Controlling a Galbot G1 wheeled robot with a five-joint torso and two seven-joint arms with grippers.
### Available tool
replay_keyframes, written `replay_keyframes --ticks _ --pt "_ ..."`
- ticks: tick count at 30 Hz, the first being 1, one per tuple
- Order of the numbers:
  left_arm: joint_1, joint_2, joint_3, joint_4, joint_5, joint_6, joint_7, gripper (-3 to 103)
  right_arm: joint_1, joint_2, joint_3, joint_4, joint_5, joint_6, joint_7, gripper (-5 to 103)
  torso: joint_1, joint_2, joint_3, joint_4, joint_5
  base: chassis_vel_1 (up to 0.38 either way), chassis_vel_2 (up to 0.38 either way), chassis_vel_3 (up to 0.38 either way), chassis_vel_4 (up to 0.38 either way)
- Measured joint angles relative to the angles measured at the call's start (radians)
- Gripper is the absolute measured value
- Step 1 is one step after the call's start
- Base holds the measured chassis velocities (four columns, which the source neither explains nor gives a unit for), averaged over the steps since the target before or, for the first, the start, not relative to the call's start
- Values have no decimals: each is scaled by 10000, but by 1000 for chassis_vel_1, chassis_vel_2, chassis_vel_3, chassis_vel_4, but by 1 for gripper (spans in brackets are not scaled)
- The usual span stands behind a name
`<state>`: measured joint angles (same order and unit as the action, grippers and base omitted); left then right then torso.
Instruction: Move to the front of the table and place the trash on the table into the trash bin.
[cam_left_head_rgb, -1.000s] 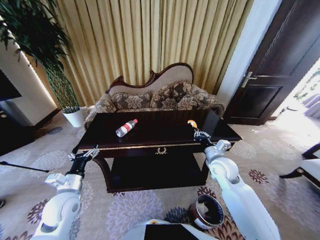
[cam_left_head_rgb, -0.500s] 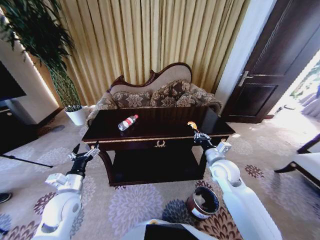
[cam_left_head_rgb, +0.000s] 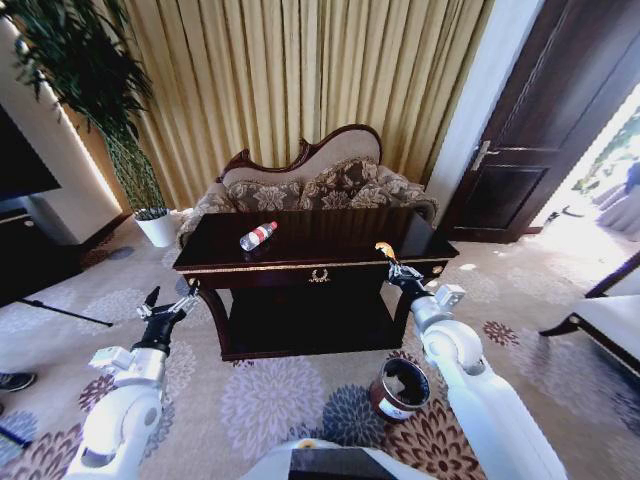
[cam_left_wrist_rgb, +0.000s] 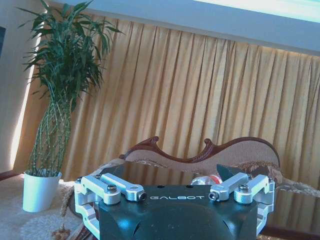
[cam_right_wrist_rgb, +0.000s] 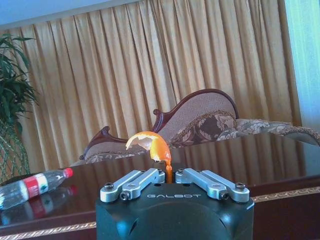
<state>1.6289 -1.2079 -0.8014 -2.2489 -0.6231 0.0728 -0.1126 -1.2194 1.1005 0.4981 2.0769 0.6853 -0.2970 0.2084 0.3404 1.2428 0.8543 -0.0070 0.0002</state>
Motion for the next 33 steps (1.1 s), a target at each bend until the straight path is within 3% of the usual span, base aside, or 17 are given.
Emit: replay_keyframes --ticks 17,29,33 --pt "6 -39 54 -44 30 1 -1 100 -231 284 -105 -640 -561 155 -357 4 3 -1 1 1 -1 71 -76 -74 68" --pt "7 -68 44 82 39 -46 31 100 -115 790 -471 -4061 -2644 950 -1650 4 1 -1 0 -1 1 0 0 0 0" --pt "3 -68 31 113 34 -67 38 100 177 870 -467 -5166 -2893 1117 -1819 4 2 0 0 1 0 0 0 0 0"
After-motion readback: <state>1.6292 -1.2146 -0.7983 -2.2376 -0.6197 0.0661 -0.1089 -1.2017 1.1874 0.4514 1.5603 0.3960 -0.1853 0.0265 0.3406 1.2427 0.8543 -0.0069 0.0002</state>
